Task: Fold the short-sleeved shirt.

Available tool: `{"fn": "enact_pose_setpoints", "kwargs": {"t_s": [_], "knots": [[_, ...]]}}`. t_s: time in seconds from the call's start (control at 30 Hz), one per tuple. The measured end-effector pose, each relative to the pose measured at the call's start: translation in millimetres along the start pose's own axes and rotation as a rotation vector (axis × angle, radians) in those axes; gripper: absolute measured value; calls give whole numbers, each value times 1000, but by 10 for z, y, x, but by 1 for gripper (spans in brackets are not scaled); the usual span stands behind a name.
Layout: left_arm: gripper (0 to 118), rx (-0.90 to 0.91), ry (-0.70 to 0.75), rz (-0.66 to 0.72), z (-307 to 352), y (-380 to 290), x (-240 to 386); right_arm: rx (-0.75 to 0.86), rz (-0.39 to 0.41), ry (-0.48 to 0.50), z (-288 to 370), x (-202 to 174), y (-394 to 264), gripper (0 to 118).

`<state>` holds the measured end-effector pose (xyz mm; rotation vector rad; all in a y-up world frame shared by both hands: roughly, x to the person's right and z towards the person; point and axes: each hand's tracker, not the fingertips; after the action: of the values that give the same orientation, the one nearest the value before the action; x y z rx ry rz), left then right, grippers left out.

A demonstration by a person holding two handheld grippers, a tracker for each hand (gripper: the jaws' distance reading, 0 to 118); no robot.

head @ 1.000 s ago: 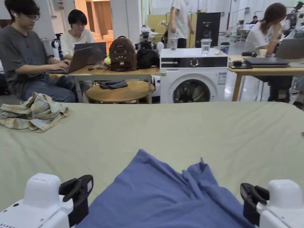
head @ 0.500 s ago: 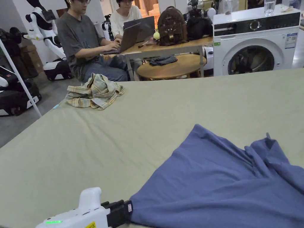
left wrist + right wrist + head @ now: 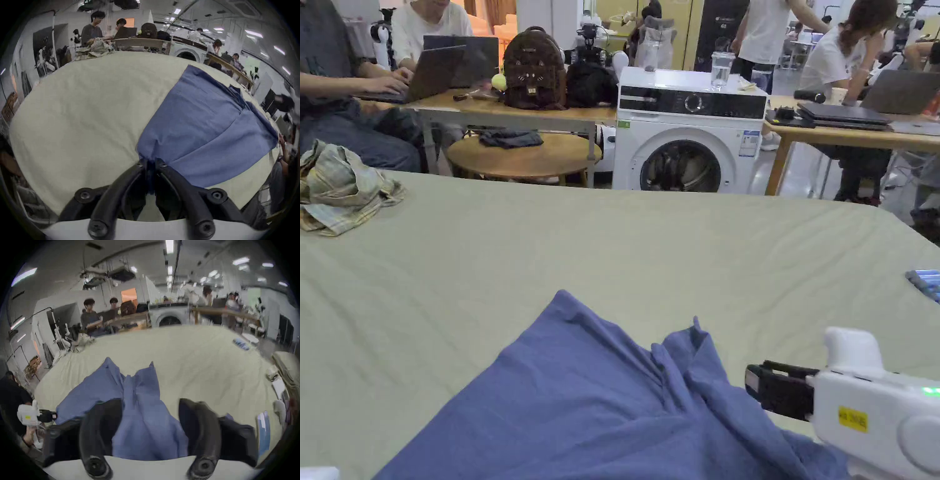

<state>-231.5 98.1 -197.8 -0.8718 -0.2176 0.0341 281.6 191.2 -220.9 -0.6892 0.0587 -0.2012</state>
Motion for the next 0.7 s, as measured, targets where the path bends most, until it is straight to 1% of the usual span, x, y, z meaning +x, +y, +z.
{"fn": "enact_pose_setpoints", "kwargs": {"t_s": [0.1, 0.13, 0.17, 0.23, 0.27, 0.3, 0.33, 0.37, 0.4, 0.43, 0.47, 0.53, 0.6, 0.63, 0.7], "knots": [[2, 4, -8, 14, 1, -11, -37, -163, 18, -31, -696, 27, 347, 74], [2, 8, -14, 25, 2, -18, -56, -206, 13, -38, -964, 58, 442, 74], [2, 12, -19, 38, -1, -22, -72, -256, -9, -46, -1212, 75, 527, 74], [2, 12, -27, 55, 1, -12, -96, -302, -94, -72, -1589, 121, 626, 74], [2, 11, -28, 59, -2, -8, -99, -318, -103, -101, -1746, 127, 654, 73], [2, 9, -28, 59, -7, -5, -100, -332, -100, -106, -1870, 130, 665, 63], [2, 6, -29, 55, -9, -1, -100, -359, -90, -104, -1979, 129, 658, 43], [2, 4, -28, 54, -10, 3, -100, -398, -82, -103, -2046, 111, 618, 31], [2, 3, -26, 53, -13, 5, -99, -410, -56, -153, -2068, 63, 575, 22], [2, 2, -25, 48, -12, 12, -86, -365, 1, -190, -2014, 27, 550, 5], [2, 4, -25, 47, -18, 11, -88, -340, 20, -160, -1954, 12, 556, 0], [2, 10, -37, 54, -25, 22, -116, -330, 11, -146, -1854, 28, 554, 0], [1, 17, -75, 72, -6, 63, -187, -266, 7, -118, -1642, 55, 602, 0], [1, 74, -115, 107, 84, 98, -241, -216, 27, -112, -1441, 45, 655, 0], [1, 191, -113, 157, 310, 226, -295, -127, 74, -117, -1049, 48, 788, 0]]}}
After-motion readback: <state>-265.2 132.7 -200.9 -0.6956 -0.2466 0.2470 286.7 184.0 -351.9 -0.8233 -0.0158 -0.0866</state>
